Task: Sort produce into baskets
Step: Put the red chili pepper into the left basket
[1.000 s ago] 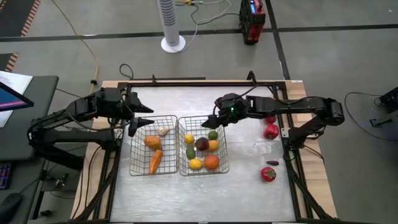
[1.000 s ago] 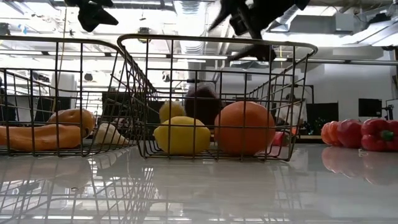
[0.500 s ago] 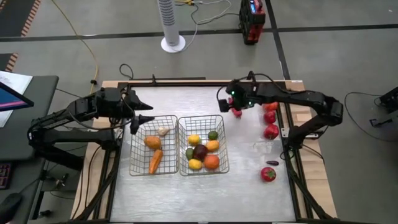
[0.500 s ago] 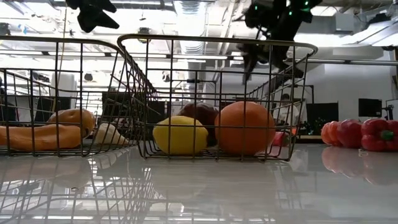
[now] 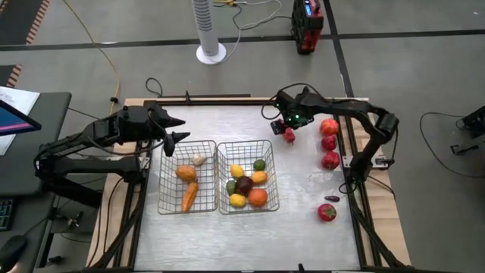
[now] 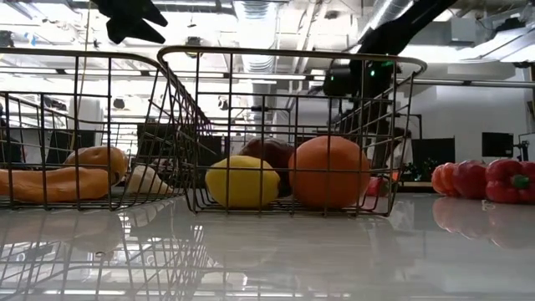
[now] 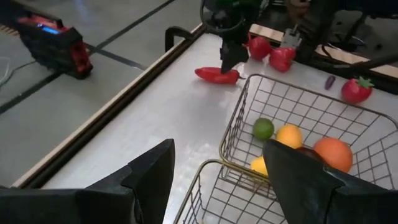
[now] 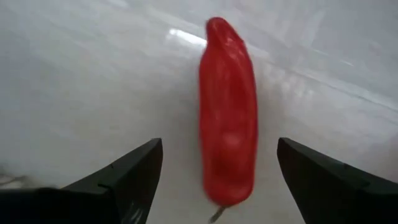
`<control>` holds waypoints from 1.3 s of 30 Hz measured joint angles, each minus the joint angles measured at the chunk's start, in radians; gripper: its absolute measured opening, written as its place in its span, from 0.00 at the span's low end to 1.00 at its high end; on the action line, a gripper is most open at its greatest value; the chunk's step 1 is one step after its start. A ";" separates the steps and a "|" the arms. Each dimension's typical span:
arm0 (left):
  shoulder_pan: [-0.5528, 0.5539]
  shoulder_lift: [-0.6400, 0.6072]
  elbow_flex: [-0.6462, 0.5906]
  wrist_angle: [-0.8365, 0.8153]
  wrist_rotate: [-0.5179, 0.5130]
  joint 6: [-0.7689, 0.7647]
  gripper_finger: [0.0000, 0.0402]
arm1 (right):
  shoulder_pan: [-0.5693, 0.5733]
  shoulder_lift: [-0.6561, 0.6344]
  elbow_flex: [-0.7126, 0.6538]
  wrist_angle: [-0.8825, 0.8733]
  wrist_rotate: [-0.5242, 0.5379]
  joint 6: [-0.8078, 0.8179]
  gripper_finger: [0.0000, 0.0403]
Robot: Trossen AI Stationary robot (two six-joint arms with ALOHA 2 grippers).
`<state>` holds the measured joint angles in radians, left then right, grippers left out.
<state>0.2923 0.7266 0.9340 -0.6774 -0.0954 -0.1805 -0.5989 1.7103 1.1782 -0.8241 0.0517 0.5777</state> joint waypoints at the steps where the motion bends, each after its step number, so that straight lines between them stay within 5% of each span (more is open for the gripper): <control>1: 0.000 0.001 0.000 -0.001 -0.003 -0.007 0.58 | -0.007 0.016 0.000 0.000 0.000 -0.021 0.84; 18: 0.000 0.007 0.000 0.059 -0.103 0.004 0.58 | -0.007 0.144 0.000 0.012 0.000 -0.173 0.65; 28: 0.000 0.007 0.000 0.065 -0.072 -0.017 0.58 | 0.020 0.142 0.018 -0.035 -0.052 -0.186 0.44; 39: 0.000 0.000 0.000 0.191 0.038 0.004 0.58 | 0.152 0.079 0.280 0.011 -0.026 -0.162 0.49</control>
<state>0.2924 0.7268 0.9337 -0.4863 -0.0578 -0.1764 -0.4465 1.7893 1.4586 -0.8127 0.0258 0.4155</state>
